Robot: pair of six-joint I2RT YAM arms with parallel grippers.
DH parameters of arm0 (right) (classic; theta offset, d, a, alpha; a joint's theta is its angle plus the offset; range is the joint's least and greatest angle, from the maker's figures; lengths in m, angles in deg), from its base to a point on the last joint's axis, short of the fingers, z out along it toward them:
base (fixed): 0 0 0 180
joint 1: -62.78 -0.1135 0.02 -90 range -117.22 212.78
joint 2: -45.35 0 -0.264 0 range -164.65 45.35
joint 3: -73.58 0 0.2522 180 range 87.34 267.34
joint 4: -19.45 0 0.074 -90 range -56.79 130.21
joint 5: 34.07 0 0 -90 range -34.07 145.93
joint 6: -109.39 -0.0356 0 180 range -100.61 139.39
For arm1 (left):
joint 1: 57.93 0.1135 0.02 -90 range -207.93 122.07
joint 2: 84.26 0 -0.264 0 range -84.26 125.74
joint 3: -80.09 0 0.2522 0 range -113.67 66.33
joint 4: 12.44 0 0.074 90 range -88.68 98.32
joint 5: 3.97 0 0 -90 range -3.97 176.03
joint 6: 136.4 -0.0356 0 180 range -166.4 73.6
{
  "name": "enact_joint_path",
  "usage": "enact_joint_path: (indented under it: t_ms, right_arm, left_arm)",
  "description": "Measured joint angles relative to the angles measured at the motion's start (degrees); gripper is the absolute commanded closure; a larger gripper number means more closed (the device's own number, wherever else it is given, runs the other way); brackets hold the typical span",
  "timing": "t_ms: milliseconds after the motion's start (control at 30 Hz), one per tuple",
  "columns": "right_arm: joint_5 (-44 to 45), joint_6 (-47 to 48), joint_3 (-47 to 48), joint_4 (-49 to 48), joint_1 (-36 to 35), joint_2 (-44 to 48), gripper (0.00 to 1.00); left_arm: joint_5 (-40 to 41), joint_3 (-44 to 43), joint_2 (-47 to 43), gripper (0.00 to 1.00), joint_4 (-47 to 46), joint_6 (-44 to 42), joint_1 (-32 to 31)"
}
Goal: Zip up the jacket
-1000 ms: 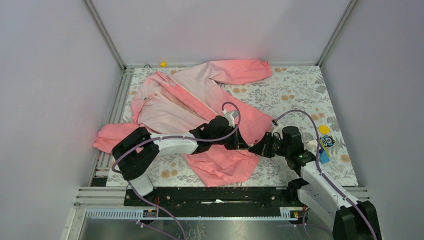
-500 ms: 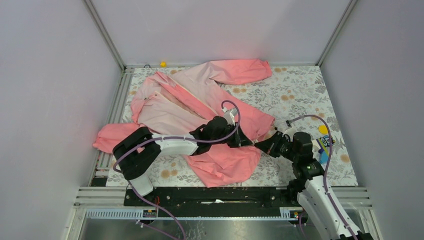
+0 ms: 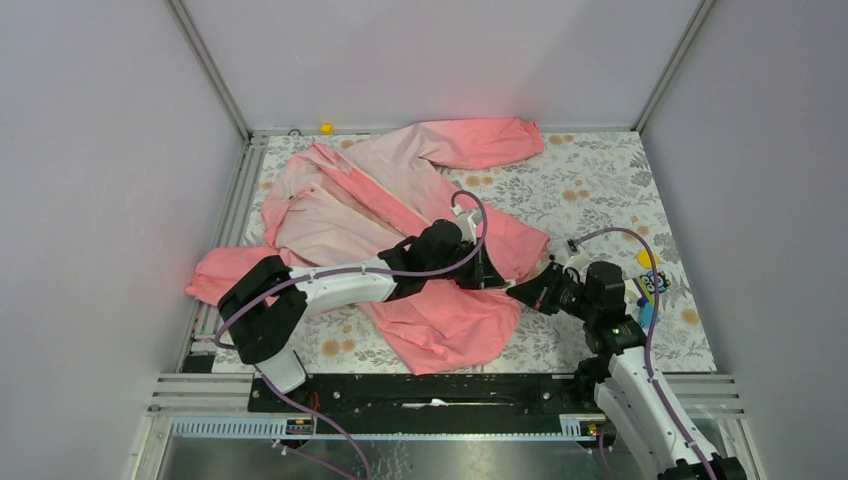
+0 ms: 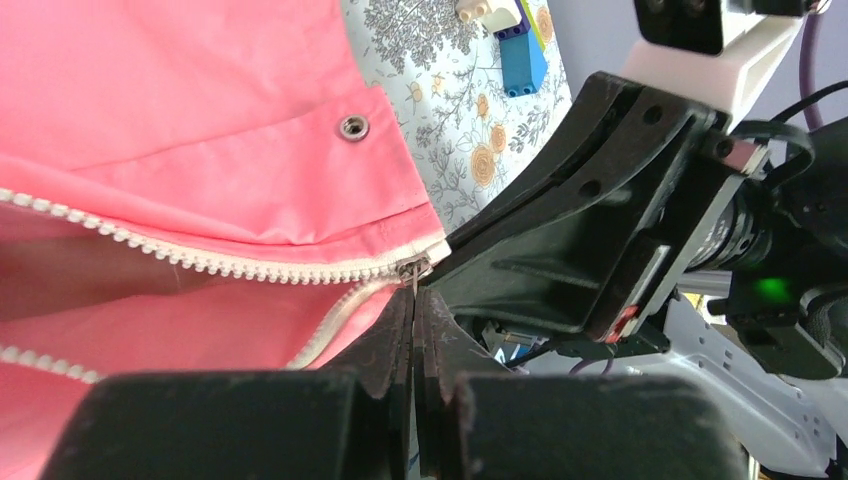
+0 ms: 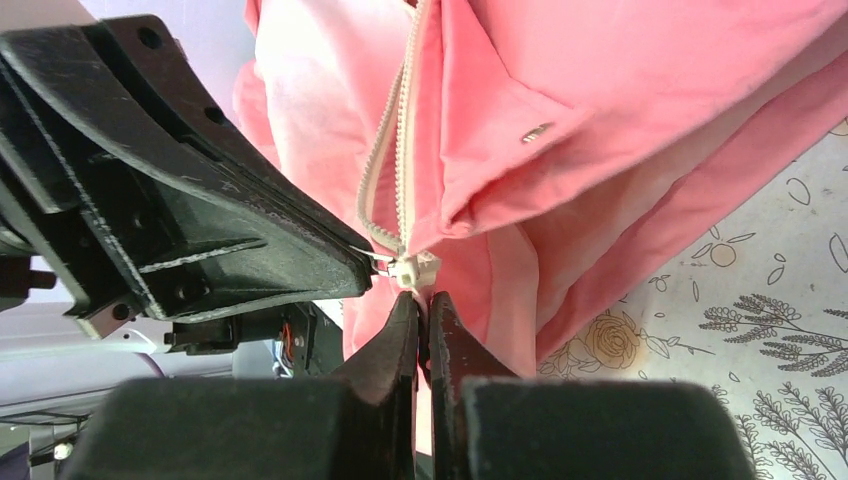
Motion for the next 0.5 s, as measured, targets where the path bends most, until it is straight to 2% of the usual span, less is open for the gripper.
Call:
enact_joint_path:
  t_ms: [133,267,500]
  right_arm:
    - [0.0,-2.12,-0.11,-0.31,0.48,0.57,1.0]
    - [2.05,-11.76,-4.09,-5.33,0.68,5.79,1.0]
    - [8.72,-20.79,-6.1,-3.74,0.7,11.78,1.0]
  left_arm:
    - [1.09,-6.69,2.78,1.0,5.57,-2.29,-1.11]
    - [3.04,-10.32,5.07,1.0,8.22,-2.93,-1.77]
    - [5.2,-6.56,3.89,1.0,5.35,-1.33,-1.97]
